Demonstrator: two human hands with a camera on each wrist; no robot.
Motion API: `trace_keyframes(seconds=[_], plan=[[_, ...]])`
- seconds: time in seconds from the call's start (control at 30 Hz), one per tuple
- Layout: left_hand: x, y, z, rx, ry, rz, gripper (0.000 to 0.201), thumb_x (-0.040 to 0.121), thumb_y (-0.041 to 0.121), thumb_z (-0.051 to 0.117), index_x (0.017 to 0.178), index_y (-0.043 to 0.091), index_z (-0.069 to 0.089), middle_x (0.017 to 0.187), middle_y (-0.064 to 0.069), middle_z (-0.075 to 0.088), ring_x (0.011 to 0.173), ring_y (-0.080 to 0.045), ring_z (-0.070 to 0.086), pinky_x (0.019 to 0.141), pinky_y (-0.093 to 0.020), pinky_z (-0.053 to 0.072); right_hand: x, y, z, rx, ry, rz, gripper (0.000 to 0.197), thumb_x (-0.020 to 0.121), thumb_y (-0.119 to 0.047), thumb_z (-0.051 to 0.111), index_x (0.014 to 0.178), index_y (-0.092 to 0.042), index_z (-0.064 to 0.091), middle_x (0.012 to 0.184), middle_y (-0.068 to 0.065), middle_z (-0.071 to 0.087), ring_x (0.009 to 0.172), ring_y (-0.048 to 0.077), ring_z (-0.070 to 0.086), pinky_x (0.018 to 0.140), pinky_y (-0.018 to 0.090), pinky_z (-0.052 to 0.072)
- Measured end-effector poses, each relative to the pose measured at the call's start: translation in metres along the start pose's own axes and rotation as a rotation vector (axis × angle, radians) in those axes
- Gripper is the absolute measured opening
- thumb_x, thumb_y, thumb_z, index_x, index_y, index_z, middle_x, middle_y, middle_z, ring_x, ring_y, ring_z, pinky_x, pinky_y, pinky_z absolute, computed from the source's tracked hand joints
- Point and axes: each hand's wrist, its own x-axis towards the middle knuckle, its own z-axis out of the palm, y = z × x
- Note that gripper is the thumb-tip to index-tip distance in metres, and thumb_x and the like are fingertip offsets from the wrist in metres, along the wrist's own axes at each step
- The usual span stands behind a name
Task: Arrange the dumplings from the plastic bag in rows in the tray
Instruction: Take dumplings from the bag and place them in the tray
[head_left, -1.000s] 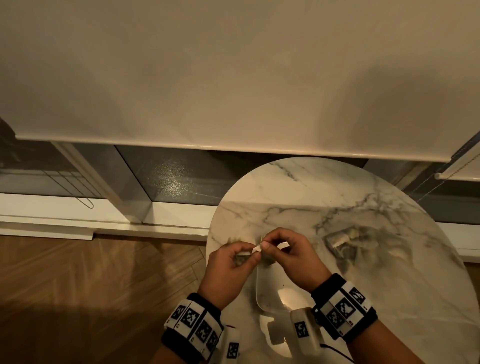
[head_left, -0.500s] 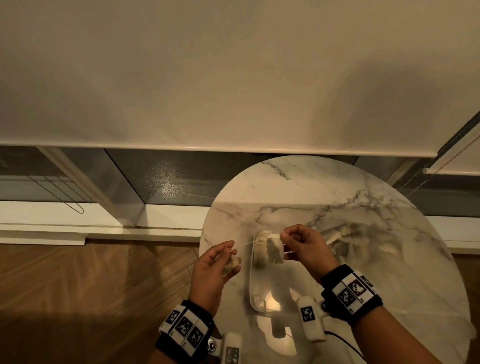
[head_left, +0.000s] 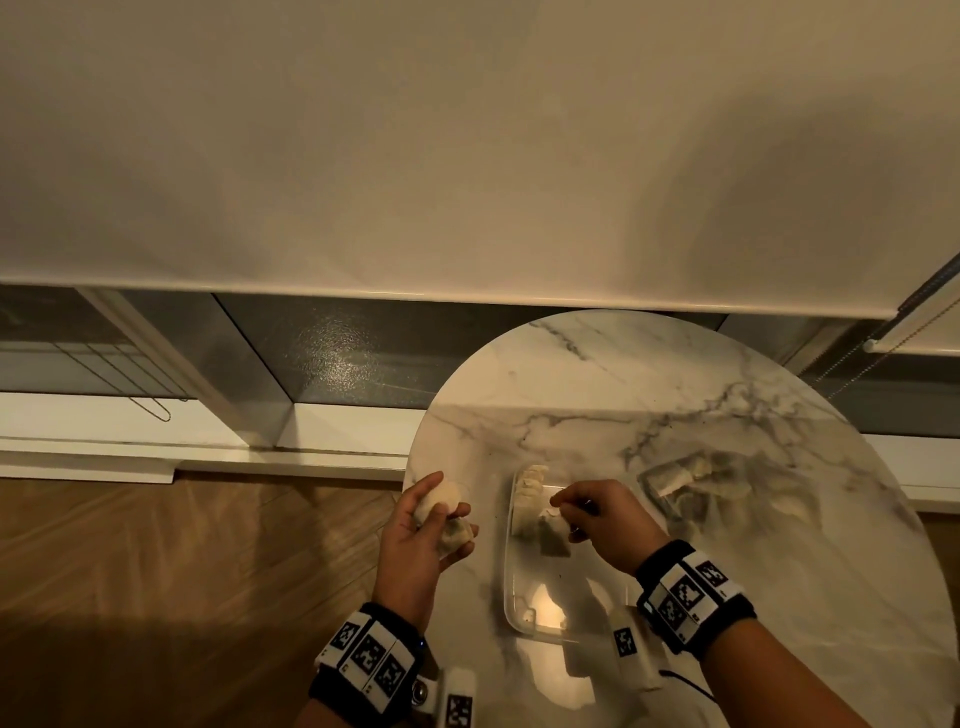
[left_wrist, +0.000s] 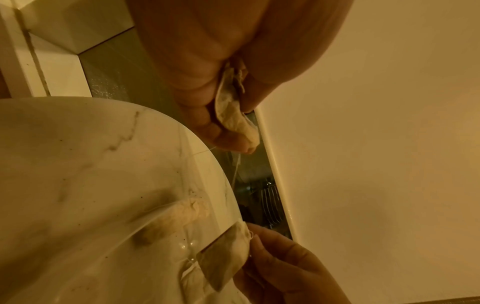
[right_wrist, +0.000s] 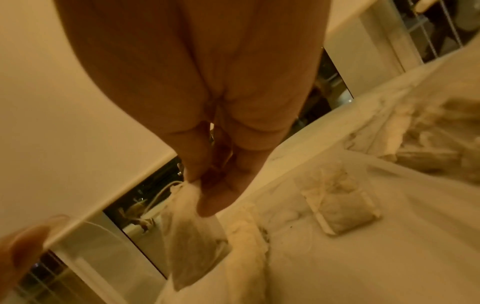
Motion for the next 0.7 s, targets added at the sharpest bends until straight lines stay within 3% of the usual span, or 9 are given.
trace_keyframes(seconds=[0.17, 0.3, 0.4, 0.53, 0.7], plan=[[0.007, -0.008, -0.002, 0.034, 0.060, -0.002, 0.044, 0.102, 0.008, 0.049, 0.135, 0.036, 0.044, 0.098, -0.017, 0.073, 0.073, -0.023, 0.072, 0.060, -0.034, 0.058, 0.015, 0.018, 0.001, -0.217, 0.020, 0.019, 0.020, 0.095, -0.006, 0.056, 0.086, -0.021, 0.066, 0.071, 0.003, 0.066, 0.064, 0.016, 0.065, 0.068, 0.027, 0.055], [0.011, -0.013, -0.001, 0.046, 0.100, -0.015, 0.053, 0.101, 0.008, 0.051, 0.143, 0.036, 0.034, 0.103, -0.014, 0.072, 0.078, -0.026, 0.072, 0.067, -0.039, 0.058, 0.030, 0.030, 0.010, -0.064, -0.033, 0.152, 0.016, 0.096, -0.005, 0.056, 0.088, -0.014, 0.066, 0.084, 0.012, 0.068, 0.075, 0.027, 0.070, 0.077, 0.041, 0.061], [0.015, -0.014, 0.000, 0.050, 0.104, -0.042, 0.056, 0.100, 0.010, 0.053, 0.146, 0.034, 0.033, 0.103, -0.014, 0.072, 0.081, -0.027, 0.072, 0.065, -0.038, 0.057, 0.036, 0.030, 0.025, 0.049, -0.161, 0.224, 0.015, 0.094, 0.001, 0.058, 0.090, -0.011, 0.066, 0.090, 0.010, 0.065, 0.072, 0.021, 0.066, 0.065, 0.030, 0.060], [0.018, -0.013, 0.003, 0.066, 0.090, -0.050, 0.047, 0.100, 0.010, 0.053, 0.138, 0.034, 0.042, 0.101, -0.015, 0.072, 0.081, -0.028, 0.072, 0.062, -0.036, 0.058, 0.047, 0.033, 0.039, 0.037, -0.159, 0.259, 0.020, 0.090, 0.008, 0.057, 0.095, -0.010, 0.064, 0.083, 0.006, 0.059, 0.064, 0.015, 0.055, 0.047, 0.022, 0.045], [0.018, -0.016, 0.002, 0.073, 0.088, -0.070, 0.039, 0.101, 0.010, 0.051, 0.126, 0.039, 0.047, 0.102, -0.014, 0.072, 0.083, -0.028, 0.072, 0.064, -0.036, 0.058, 0.055, 0.033, 0.048, 0.061, -0.086, 0.209, 0.017, 0.090, 0.008, 0.058, 0.095, -0.008, 0.062, 0.083, 0.009, 0.061, 0.061, 0.019, 0.062, 0.051, 0.026, 0.052]])
